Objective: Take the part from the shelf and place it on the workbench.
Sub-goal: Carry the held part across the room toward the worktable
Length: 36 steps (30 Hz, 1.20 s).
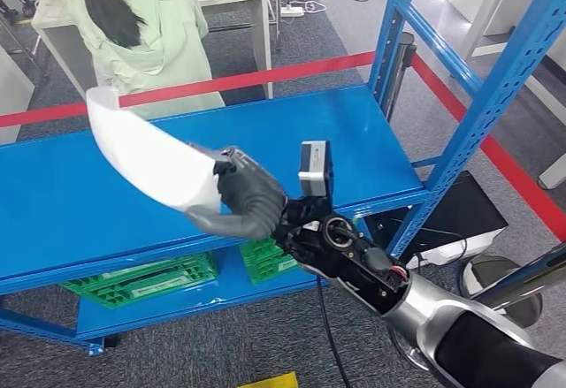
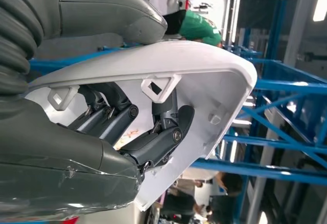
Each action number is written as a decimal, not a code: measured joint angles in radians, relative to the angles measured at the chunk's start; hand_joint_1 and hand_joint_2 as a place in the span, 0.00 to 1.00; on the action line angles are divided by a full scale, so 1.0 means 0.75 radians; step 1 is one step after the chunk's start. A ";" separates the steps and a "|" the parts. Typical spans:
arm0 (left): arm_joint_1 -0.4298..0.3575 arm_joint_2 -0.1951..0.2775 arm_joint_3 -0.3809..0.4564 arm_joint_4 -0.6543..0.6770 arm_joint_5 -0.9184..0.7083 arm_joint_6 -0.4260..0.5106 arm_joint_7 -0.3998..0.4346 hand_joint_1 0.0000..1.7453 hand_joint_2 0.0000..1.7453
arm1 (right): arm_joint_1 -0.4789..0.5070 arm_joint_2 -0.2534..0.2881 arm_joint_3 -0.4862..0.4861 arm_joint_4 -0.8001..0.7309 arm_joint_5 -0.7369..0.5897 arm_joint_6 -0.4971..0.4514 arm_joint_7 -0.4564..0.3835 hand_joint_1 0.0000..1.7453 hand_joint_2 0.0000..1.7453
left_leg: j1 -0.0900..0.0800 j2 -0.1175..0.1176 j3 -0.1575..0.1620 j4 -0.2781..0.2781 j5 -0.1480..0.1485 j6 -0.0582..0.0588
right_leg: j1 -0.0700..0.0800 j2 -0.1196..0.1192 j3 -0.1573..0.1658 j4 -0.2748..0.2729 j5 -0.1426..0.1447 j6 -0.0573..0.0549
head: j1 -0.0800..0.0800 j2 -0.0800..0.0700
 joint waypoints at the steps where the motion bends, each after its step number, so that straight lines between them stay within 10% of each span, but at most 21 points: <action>1: 0.000 0.000 0.000 0.000 0.001 0.001 0.000 0.00 1.00 | 0.007 0.002 0.005 0.002 0.003 0.001 -0.001 1.00 1.00 | 0.000 0.000 0.000 0.000 0.000 0.000 | 0.000 0.000 0.000 0.000 0.000 0.000 | 0.000 0.000; 24: 0.007 -0.001 0.000 0.000 0.002 0.005 0.005 0.00 1.00 | 0.133 0.004 0.056 0.006 0.100 -0.007 -0.009 1.00 1.00 | -0.001 0.002 -0.003 0.007 0.003 0.027 | -0.003 0.000 0.002 0.000 0.000 0.025 | -0.003 0.000; 30: 0.007 -0.003 0.000 0.000 -0.003 0.007 0.014 0.00 1.00 | 0.155 0.002 0.052 0.006 0.099 -0.007 -0.002 1.00 1.00 | 0.012 0.012 0.000 -0.012 0.022 0.037 | -0.014 -0.006 -0.134 0.394 -0.226 0.051 | 0.024 0.000; 36: 0.008 -0.004 -0.001 0.000 -0.003 0.007 0.018 0.00 1.00 | 0.163 0.001 0.051 0.006 0.099 -0.007 0.003 1.00 1.00 | 0.015 0.011 -0.005 -0.006 0.024 0.032 | -0.026 -0.010 -0.068 0.313 -0.166 0.060 | 0.031 0.000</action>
